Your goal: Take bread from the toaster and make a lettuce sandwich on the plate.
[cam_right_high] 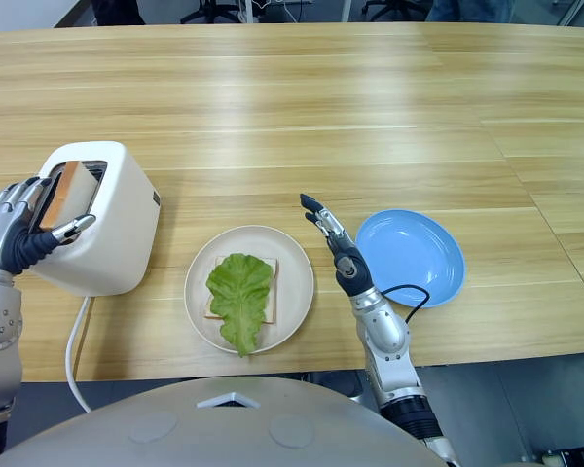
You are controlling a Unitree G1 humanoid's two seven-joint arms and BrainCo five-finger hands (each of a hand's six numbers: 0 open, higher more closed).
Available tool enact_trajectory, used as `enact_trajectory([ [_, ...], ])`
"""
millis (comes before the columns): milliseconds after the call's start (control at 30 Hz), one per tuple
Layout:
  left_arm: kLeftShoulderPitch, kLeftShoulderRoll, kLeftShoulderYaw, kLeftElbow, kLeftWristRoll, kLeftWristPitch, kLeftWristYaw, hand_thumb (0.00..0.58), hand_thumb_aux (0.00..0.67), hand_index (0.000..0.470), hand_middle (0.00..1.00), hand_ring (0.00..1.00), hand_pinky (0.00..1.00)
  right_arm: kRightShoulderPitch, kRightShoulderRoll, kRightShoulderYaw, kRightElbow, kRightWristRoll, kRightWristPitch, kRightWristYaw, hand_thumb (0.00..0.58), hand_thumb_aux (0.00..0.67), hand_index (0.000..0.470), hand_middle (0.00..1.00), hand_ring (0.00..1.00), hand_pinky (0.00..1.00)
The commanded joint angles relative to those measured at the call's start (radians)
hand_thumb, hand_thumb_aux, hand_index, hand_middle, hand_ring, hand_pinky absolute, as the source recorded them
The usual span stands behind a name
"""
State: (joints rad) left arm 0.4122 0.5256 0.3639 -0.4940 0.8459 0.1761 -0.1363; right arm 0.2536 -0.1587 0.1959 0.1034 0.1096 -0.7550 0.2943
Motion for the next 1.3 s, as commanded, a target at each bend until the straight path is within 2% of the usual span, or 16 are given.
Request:
enact_trajectory([
  [33,-0.002,-0.009,0.001,-0.001,0.014,0.017,0.009,0.172,0.108,0.074,0.0,0.0,0.0,0.0,0.005,-0.014,0.01,-0.006,-0.004,0.003,0.0,0.0,0.0,0.0,0.0,0.0],
  [67,-0.001,-0.01,0.001,-0.003,0.016,0.02,0.013,0.172,0.108,0.074,0.0,0.0,0.0,0.0,0.005,-0.015,0.01,-0.005,-0.004,0.005,0.0,0.0,0.0,0.0,0.0,0.0],
  [100,-0.002,-0.012,0.003,-0.006,0.013,0.019,0.018,0.062,0.037,0.025,0.0,0.0,0.0,0.0,0.005,-0.017,0.011,-0.006,-0.005,0.005,0.0,0.0,0.0,0.0,0.0,0.0],
  [200,-0.005,-0.014,0.0,-0.01,0.014,0.024,0.021,0.062,0.037,0.025,0.0,0.0,0.0,0.0,0.005,-0.019,0.014,-0.009,-0.007,0.006,0.0,0.0,0.0,0.0,0.0,0.0],
  [233,-0.007,-0.014,-0.007,-0.007,0.01,0.022,0.019,0.307,0.21,0.144,0.0,0.0,0.0,-0.001,0.006,-0.02,0.015,-0.009,-0.008,0.005,0.0,0.0,0.0,0.0,0.0,0.0],
  [267,-0.007,-0.015,-0.012,-0.007,0.008,0.02,0.018,0.307,0.21,0.144,0.0,0.0,0.0,-0.002,0.006,-0.021,0.016,-0.009,-0.009,0.005,0.0,0.0,0.0,0.0,0.0,0.0],
  [300,-0.007,-0.017,-0.016,-0.008,0.008,0.02,0.018,0.484,0.397,0.272,0.0,0.0,0.0,-0.003,0.006,-0.021,0.016,-0.009,-0.009,0.006,0.0,0.0,0.0,0.0,0.0,0.0],
  [367,-0.008,-0.02,-0.021,-0.009,0.005,0.016,0.021,0.534,0.481,0.33,0.0,0.0,0.0,-0.005,0.006,-0.023,0.02,-0.011,-0.009,0.005,0.0,0.0,0.0,0.0,0.0,0.0],
  [400,-0.012,-0.021,-0.022,-0.01,0.003,0.011,0.028,0.58,0.67,0.46,0.0,0.0,0.0,-0.007,0.007,-0.024,0.022,-0.015,-0.009,0.004,0.0,0.0,0.0,0.0,0.0,0.0],
  [767,-0.065,-0.045,-0.007,-0.001,-0.073,-0.077,0.137,0.58,0.67,0.46,0.0,0.0,0.0,-0.011,0.014,-0.033,0.028,-0.022,-0.014,0.004,0.0,0.0,0.0,0.0,0.0,0.0],
  [800,-0.073,-0.048,-0.003,0.001,-0.09,-0.09,0.149,0.58,0.67,0.46,0.09,0.09,0.09,-0.011,0.014,-0.033,0.028,-0.024,-0.015,0.004,0.0,0.0,0.0,0.0,0.0,0.0],
  [833,-0.082,-0.051,0.002,0.003,-0.107,-0.103,0.163,0.58,0.67,0.46,0.6,0.6,0.6,-0.011,0.014,-0.033,0.027,-0.026,-0.015,0.004,0.0,0.0,0.0,0.0,0.0,0.0],
  [867,-0.089,-0.054,0.008,0.003,-0.118,-0.117,0.182,0.58,0.67,0.46,0.87,0.87,0.87,-0.011,0.015,-0.033,0.027,-0.027,-0.016,0.004,0.0,0.0,0.0,0.0,0.0,0.0],
  [900,-0.098,-0.058,0.016,0.006,-0.141,-0.129,0.194,0.58,0.67,0.46,0.87,0.87,0.87,-0.011,0.015,-0.033,0.027,-0.029,-0.016,0.004,0.0,0.0,0.0,0.0,0.0,0.0],
  [933,-0.104,-0.06,0.024,0.007,-0.151,-0.142,0.211,0.58,0.67,0.46,1.0,1.0,1.0,-0.011,0.015,-0.033,0.026,-0.03,-0.016,0.004,0.0,0.0,0.0,0.0,0.0,0.0],
  [1300,-0.14,-0.094,0.14,0.028,-0.311,-0.276,0.326,0.58,0.67,0.46,1.0,1.0,1.0,-0.016,0.017,-0.035,0.011,-0.038,-0.009,0.005,0.0,0.0,0.0,0.0,0.0,0.0],
])
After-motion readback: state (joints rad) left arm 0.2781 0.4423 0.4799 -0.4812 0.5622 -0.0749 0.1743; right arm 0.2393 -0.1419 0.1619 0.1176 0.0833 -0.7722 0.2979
